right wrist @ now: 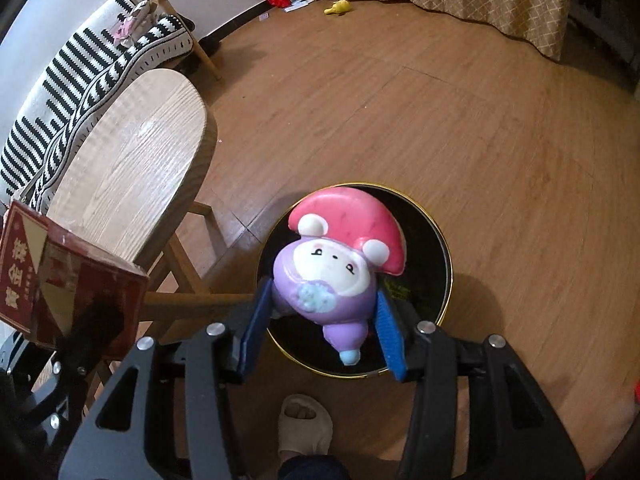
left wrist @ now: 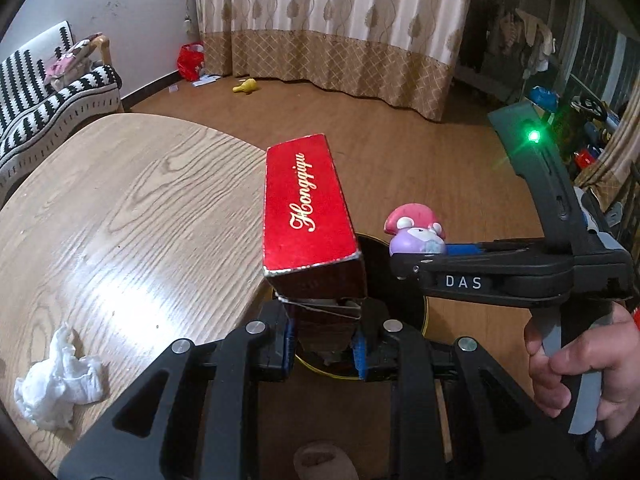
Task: Collect trash
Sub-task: 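Carry box and toy to the bin and open the right tool over it, then open the left tool over the bin to drop the red box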
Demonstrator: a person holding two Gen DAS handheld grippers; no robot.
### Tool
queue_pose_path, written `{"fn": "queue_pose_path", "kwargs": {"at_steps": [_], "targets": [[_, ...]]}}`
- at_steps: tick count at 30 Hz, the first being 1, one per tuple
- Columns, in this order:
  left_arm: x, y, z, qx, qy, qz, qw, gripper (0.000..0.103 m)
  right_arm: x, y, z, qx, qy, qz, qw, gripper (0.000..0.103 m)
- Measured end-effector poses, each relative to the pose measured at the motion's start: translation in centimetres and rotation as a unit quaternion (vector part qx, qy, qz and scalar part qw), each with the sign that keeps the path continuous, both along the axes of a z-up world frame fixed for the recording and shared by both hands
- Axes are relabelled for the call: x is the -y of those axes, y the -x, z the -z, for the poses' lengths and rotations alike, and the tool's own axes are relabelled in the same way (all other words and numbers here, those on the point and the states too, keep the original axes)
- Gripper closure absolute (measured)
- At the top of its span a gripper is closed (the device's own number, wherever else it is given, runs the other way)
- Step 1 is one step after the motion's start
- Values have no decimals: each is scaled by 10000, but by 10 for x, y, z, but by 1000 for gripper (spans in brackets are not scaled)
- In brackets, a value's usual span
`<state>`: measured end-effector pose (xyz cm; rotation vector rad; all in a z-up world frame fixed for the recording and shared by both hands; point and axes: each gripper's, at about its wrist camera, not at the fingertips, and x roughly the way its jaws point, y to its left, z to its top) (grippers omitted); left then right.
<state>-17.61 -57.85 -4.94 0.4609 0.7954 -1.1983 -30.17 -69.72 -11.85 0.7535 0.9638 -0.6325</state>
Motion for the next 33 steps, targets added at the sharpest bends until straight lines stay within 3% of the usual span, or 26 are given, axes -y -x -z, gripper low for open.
{"fn": "queue_pose_path", "kwargs": {"at_steps": [9,11,12,13,33], "targets": [[7,5,6,-39,-24,28,10000,82,4,9,1,78,-33,78,9999,49],[7,5,6,-43,-32,41,10000,82,5,10,-1,119,-30,130,9998,38],[8,5,7,-45,-37,48,10000,82,6,11,-2,135,-19,151,9998,27],[7,5,7,-47,-41,53,10000,82,6,12,-4,145,26,185,9997,25],[44,8,40,-276,-303,299,9987,81,30,54,-4,384,-186,1142,9925,17]]}}
